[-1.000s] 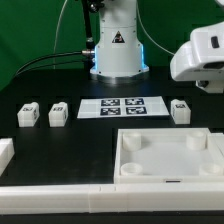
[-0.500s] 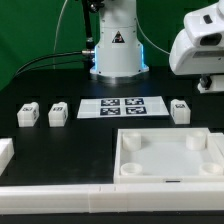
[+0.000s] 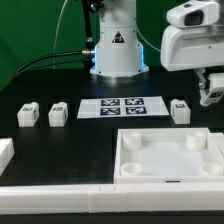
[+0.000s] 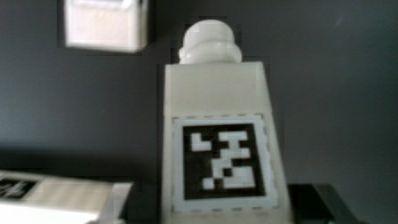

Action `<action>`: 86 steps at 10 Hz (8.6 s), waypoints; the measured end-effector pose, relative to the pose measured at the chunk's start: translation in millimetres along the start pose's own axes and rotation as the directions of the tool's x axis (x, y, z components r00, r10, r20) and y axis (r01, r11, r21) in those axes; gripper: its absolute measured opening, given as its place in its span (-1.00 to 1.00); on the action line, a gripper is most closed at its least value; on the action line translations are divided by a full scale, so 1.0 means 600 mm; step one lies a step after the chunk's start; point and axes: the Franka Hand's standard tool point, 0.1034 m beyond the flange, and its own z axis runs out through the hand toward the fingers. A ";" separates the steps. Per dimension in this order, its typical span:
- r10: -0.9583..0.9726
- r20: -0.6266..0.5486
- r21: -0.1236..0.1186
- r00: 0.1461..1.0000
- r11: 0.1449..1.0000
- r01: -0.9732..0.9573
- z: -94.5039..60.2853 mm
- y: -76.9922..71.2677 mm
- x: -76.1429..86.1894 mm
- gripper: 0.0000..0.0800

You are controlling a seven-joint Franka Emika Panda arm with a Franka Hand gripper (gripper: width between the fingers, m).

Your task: Assemble one leg

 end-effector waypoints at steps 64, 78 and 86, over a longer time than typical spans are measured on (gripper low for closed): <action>-0.161 -0.535 -0.070 0.830 0.987 0.146 0.017 0.116 0.285 0.02; -0.184 -0.333 -0.047 0.925 0.983 0.178 -0.002 0.133 0.306 0.62; -0.179 0.067 0.048 0.982 0.983 0.176 0.004 0.129 0.316 0.62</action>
Offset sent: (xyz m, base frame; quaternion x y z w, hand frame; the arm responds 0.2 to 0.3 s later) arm 0.0628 -0.0500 0.0313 0.0041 -0.0256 -0.0459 0.9986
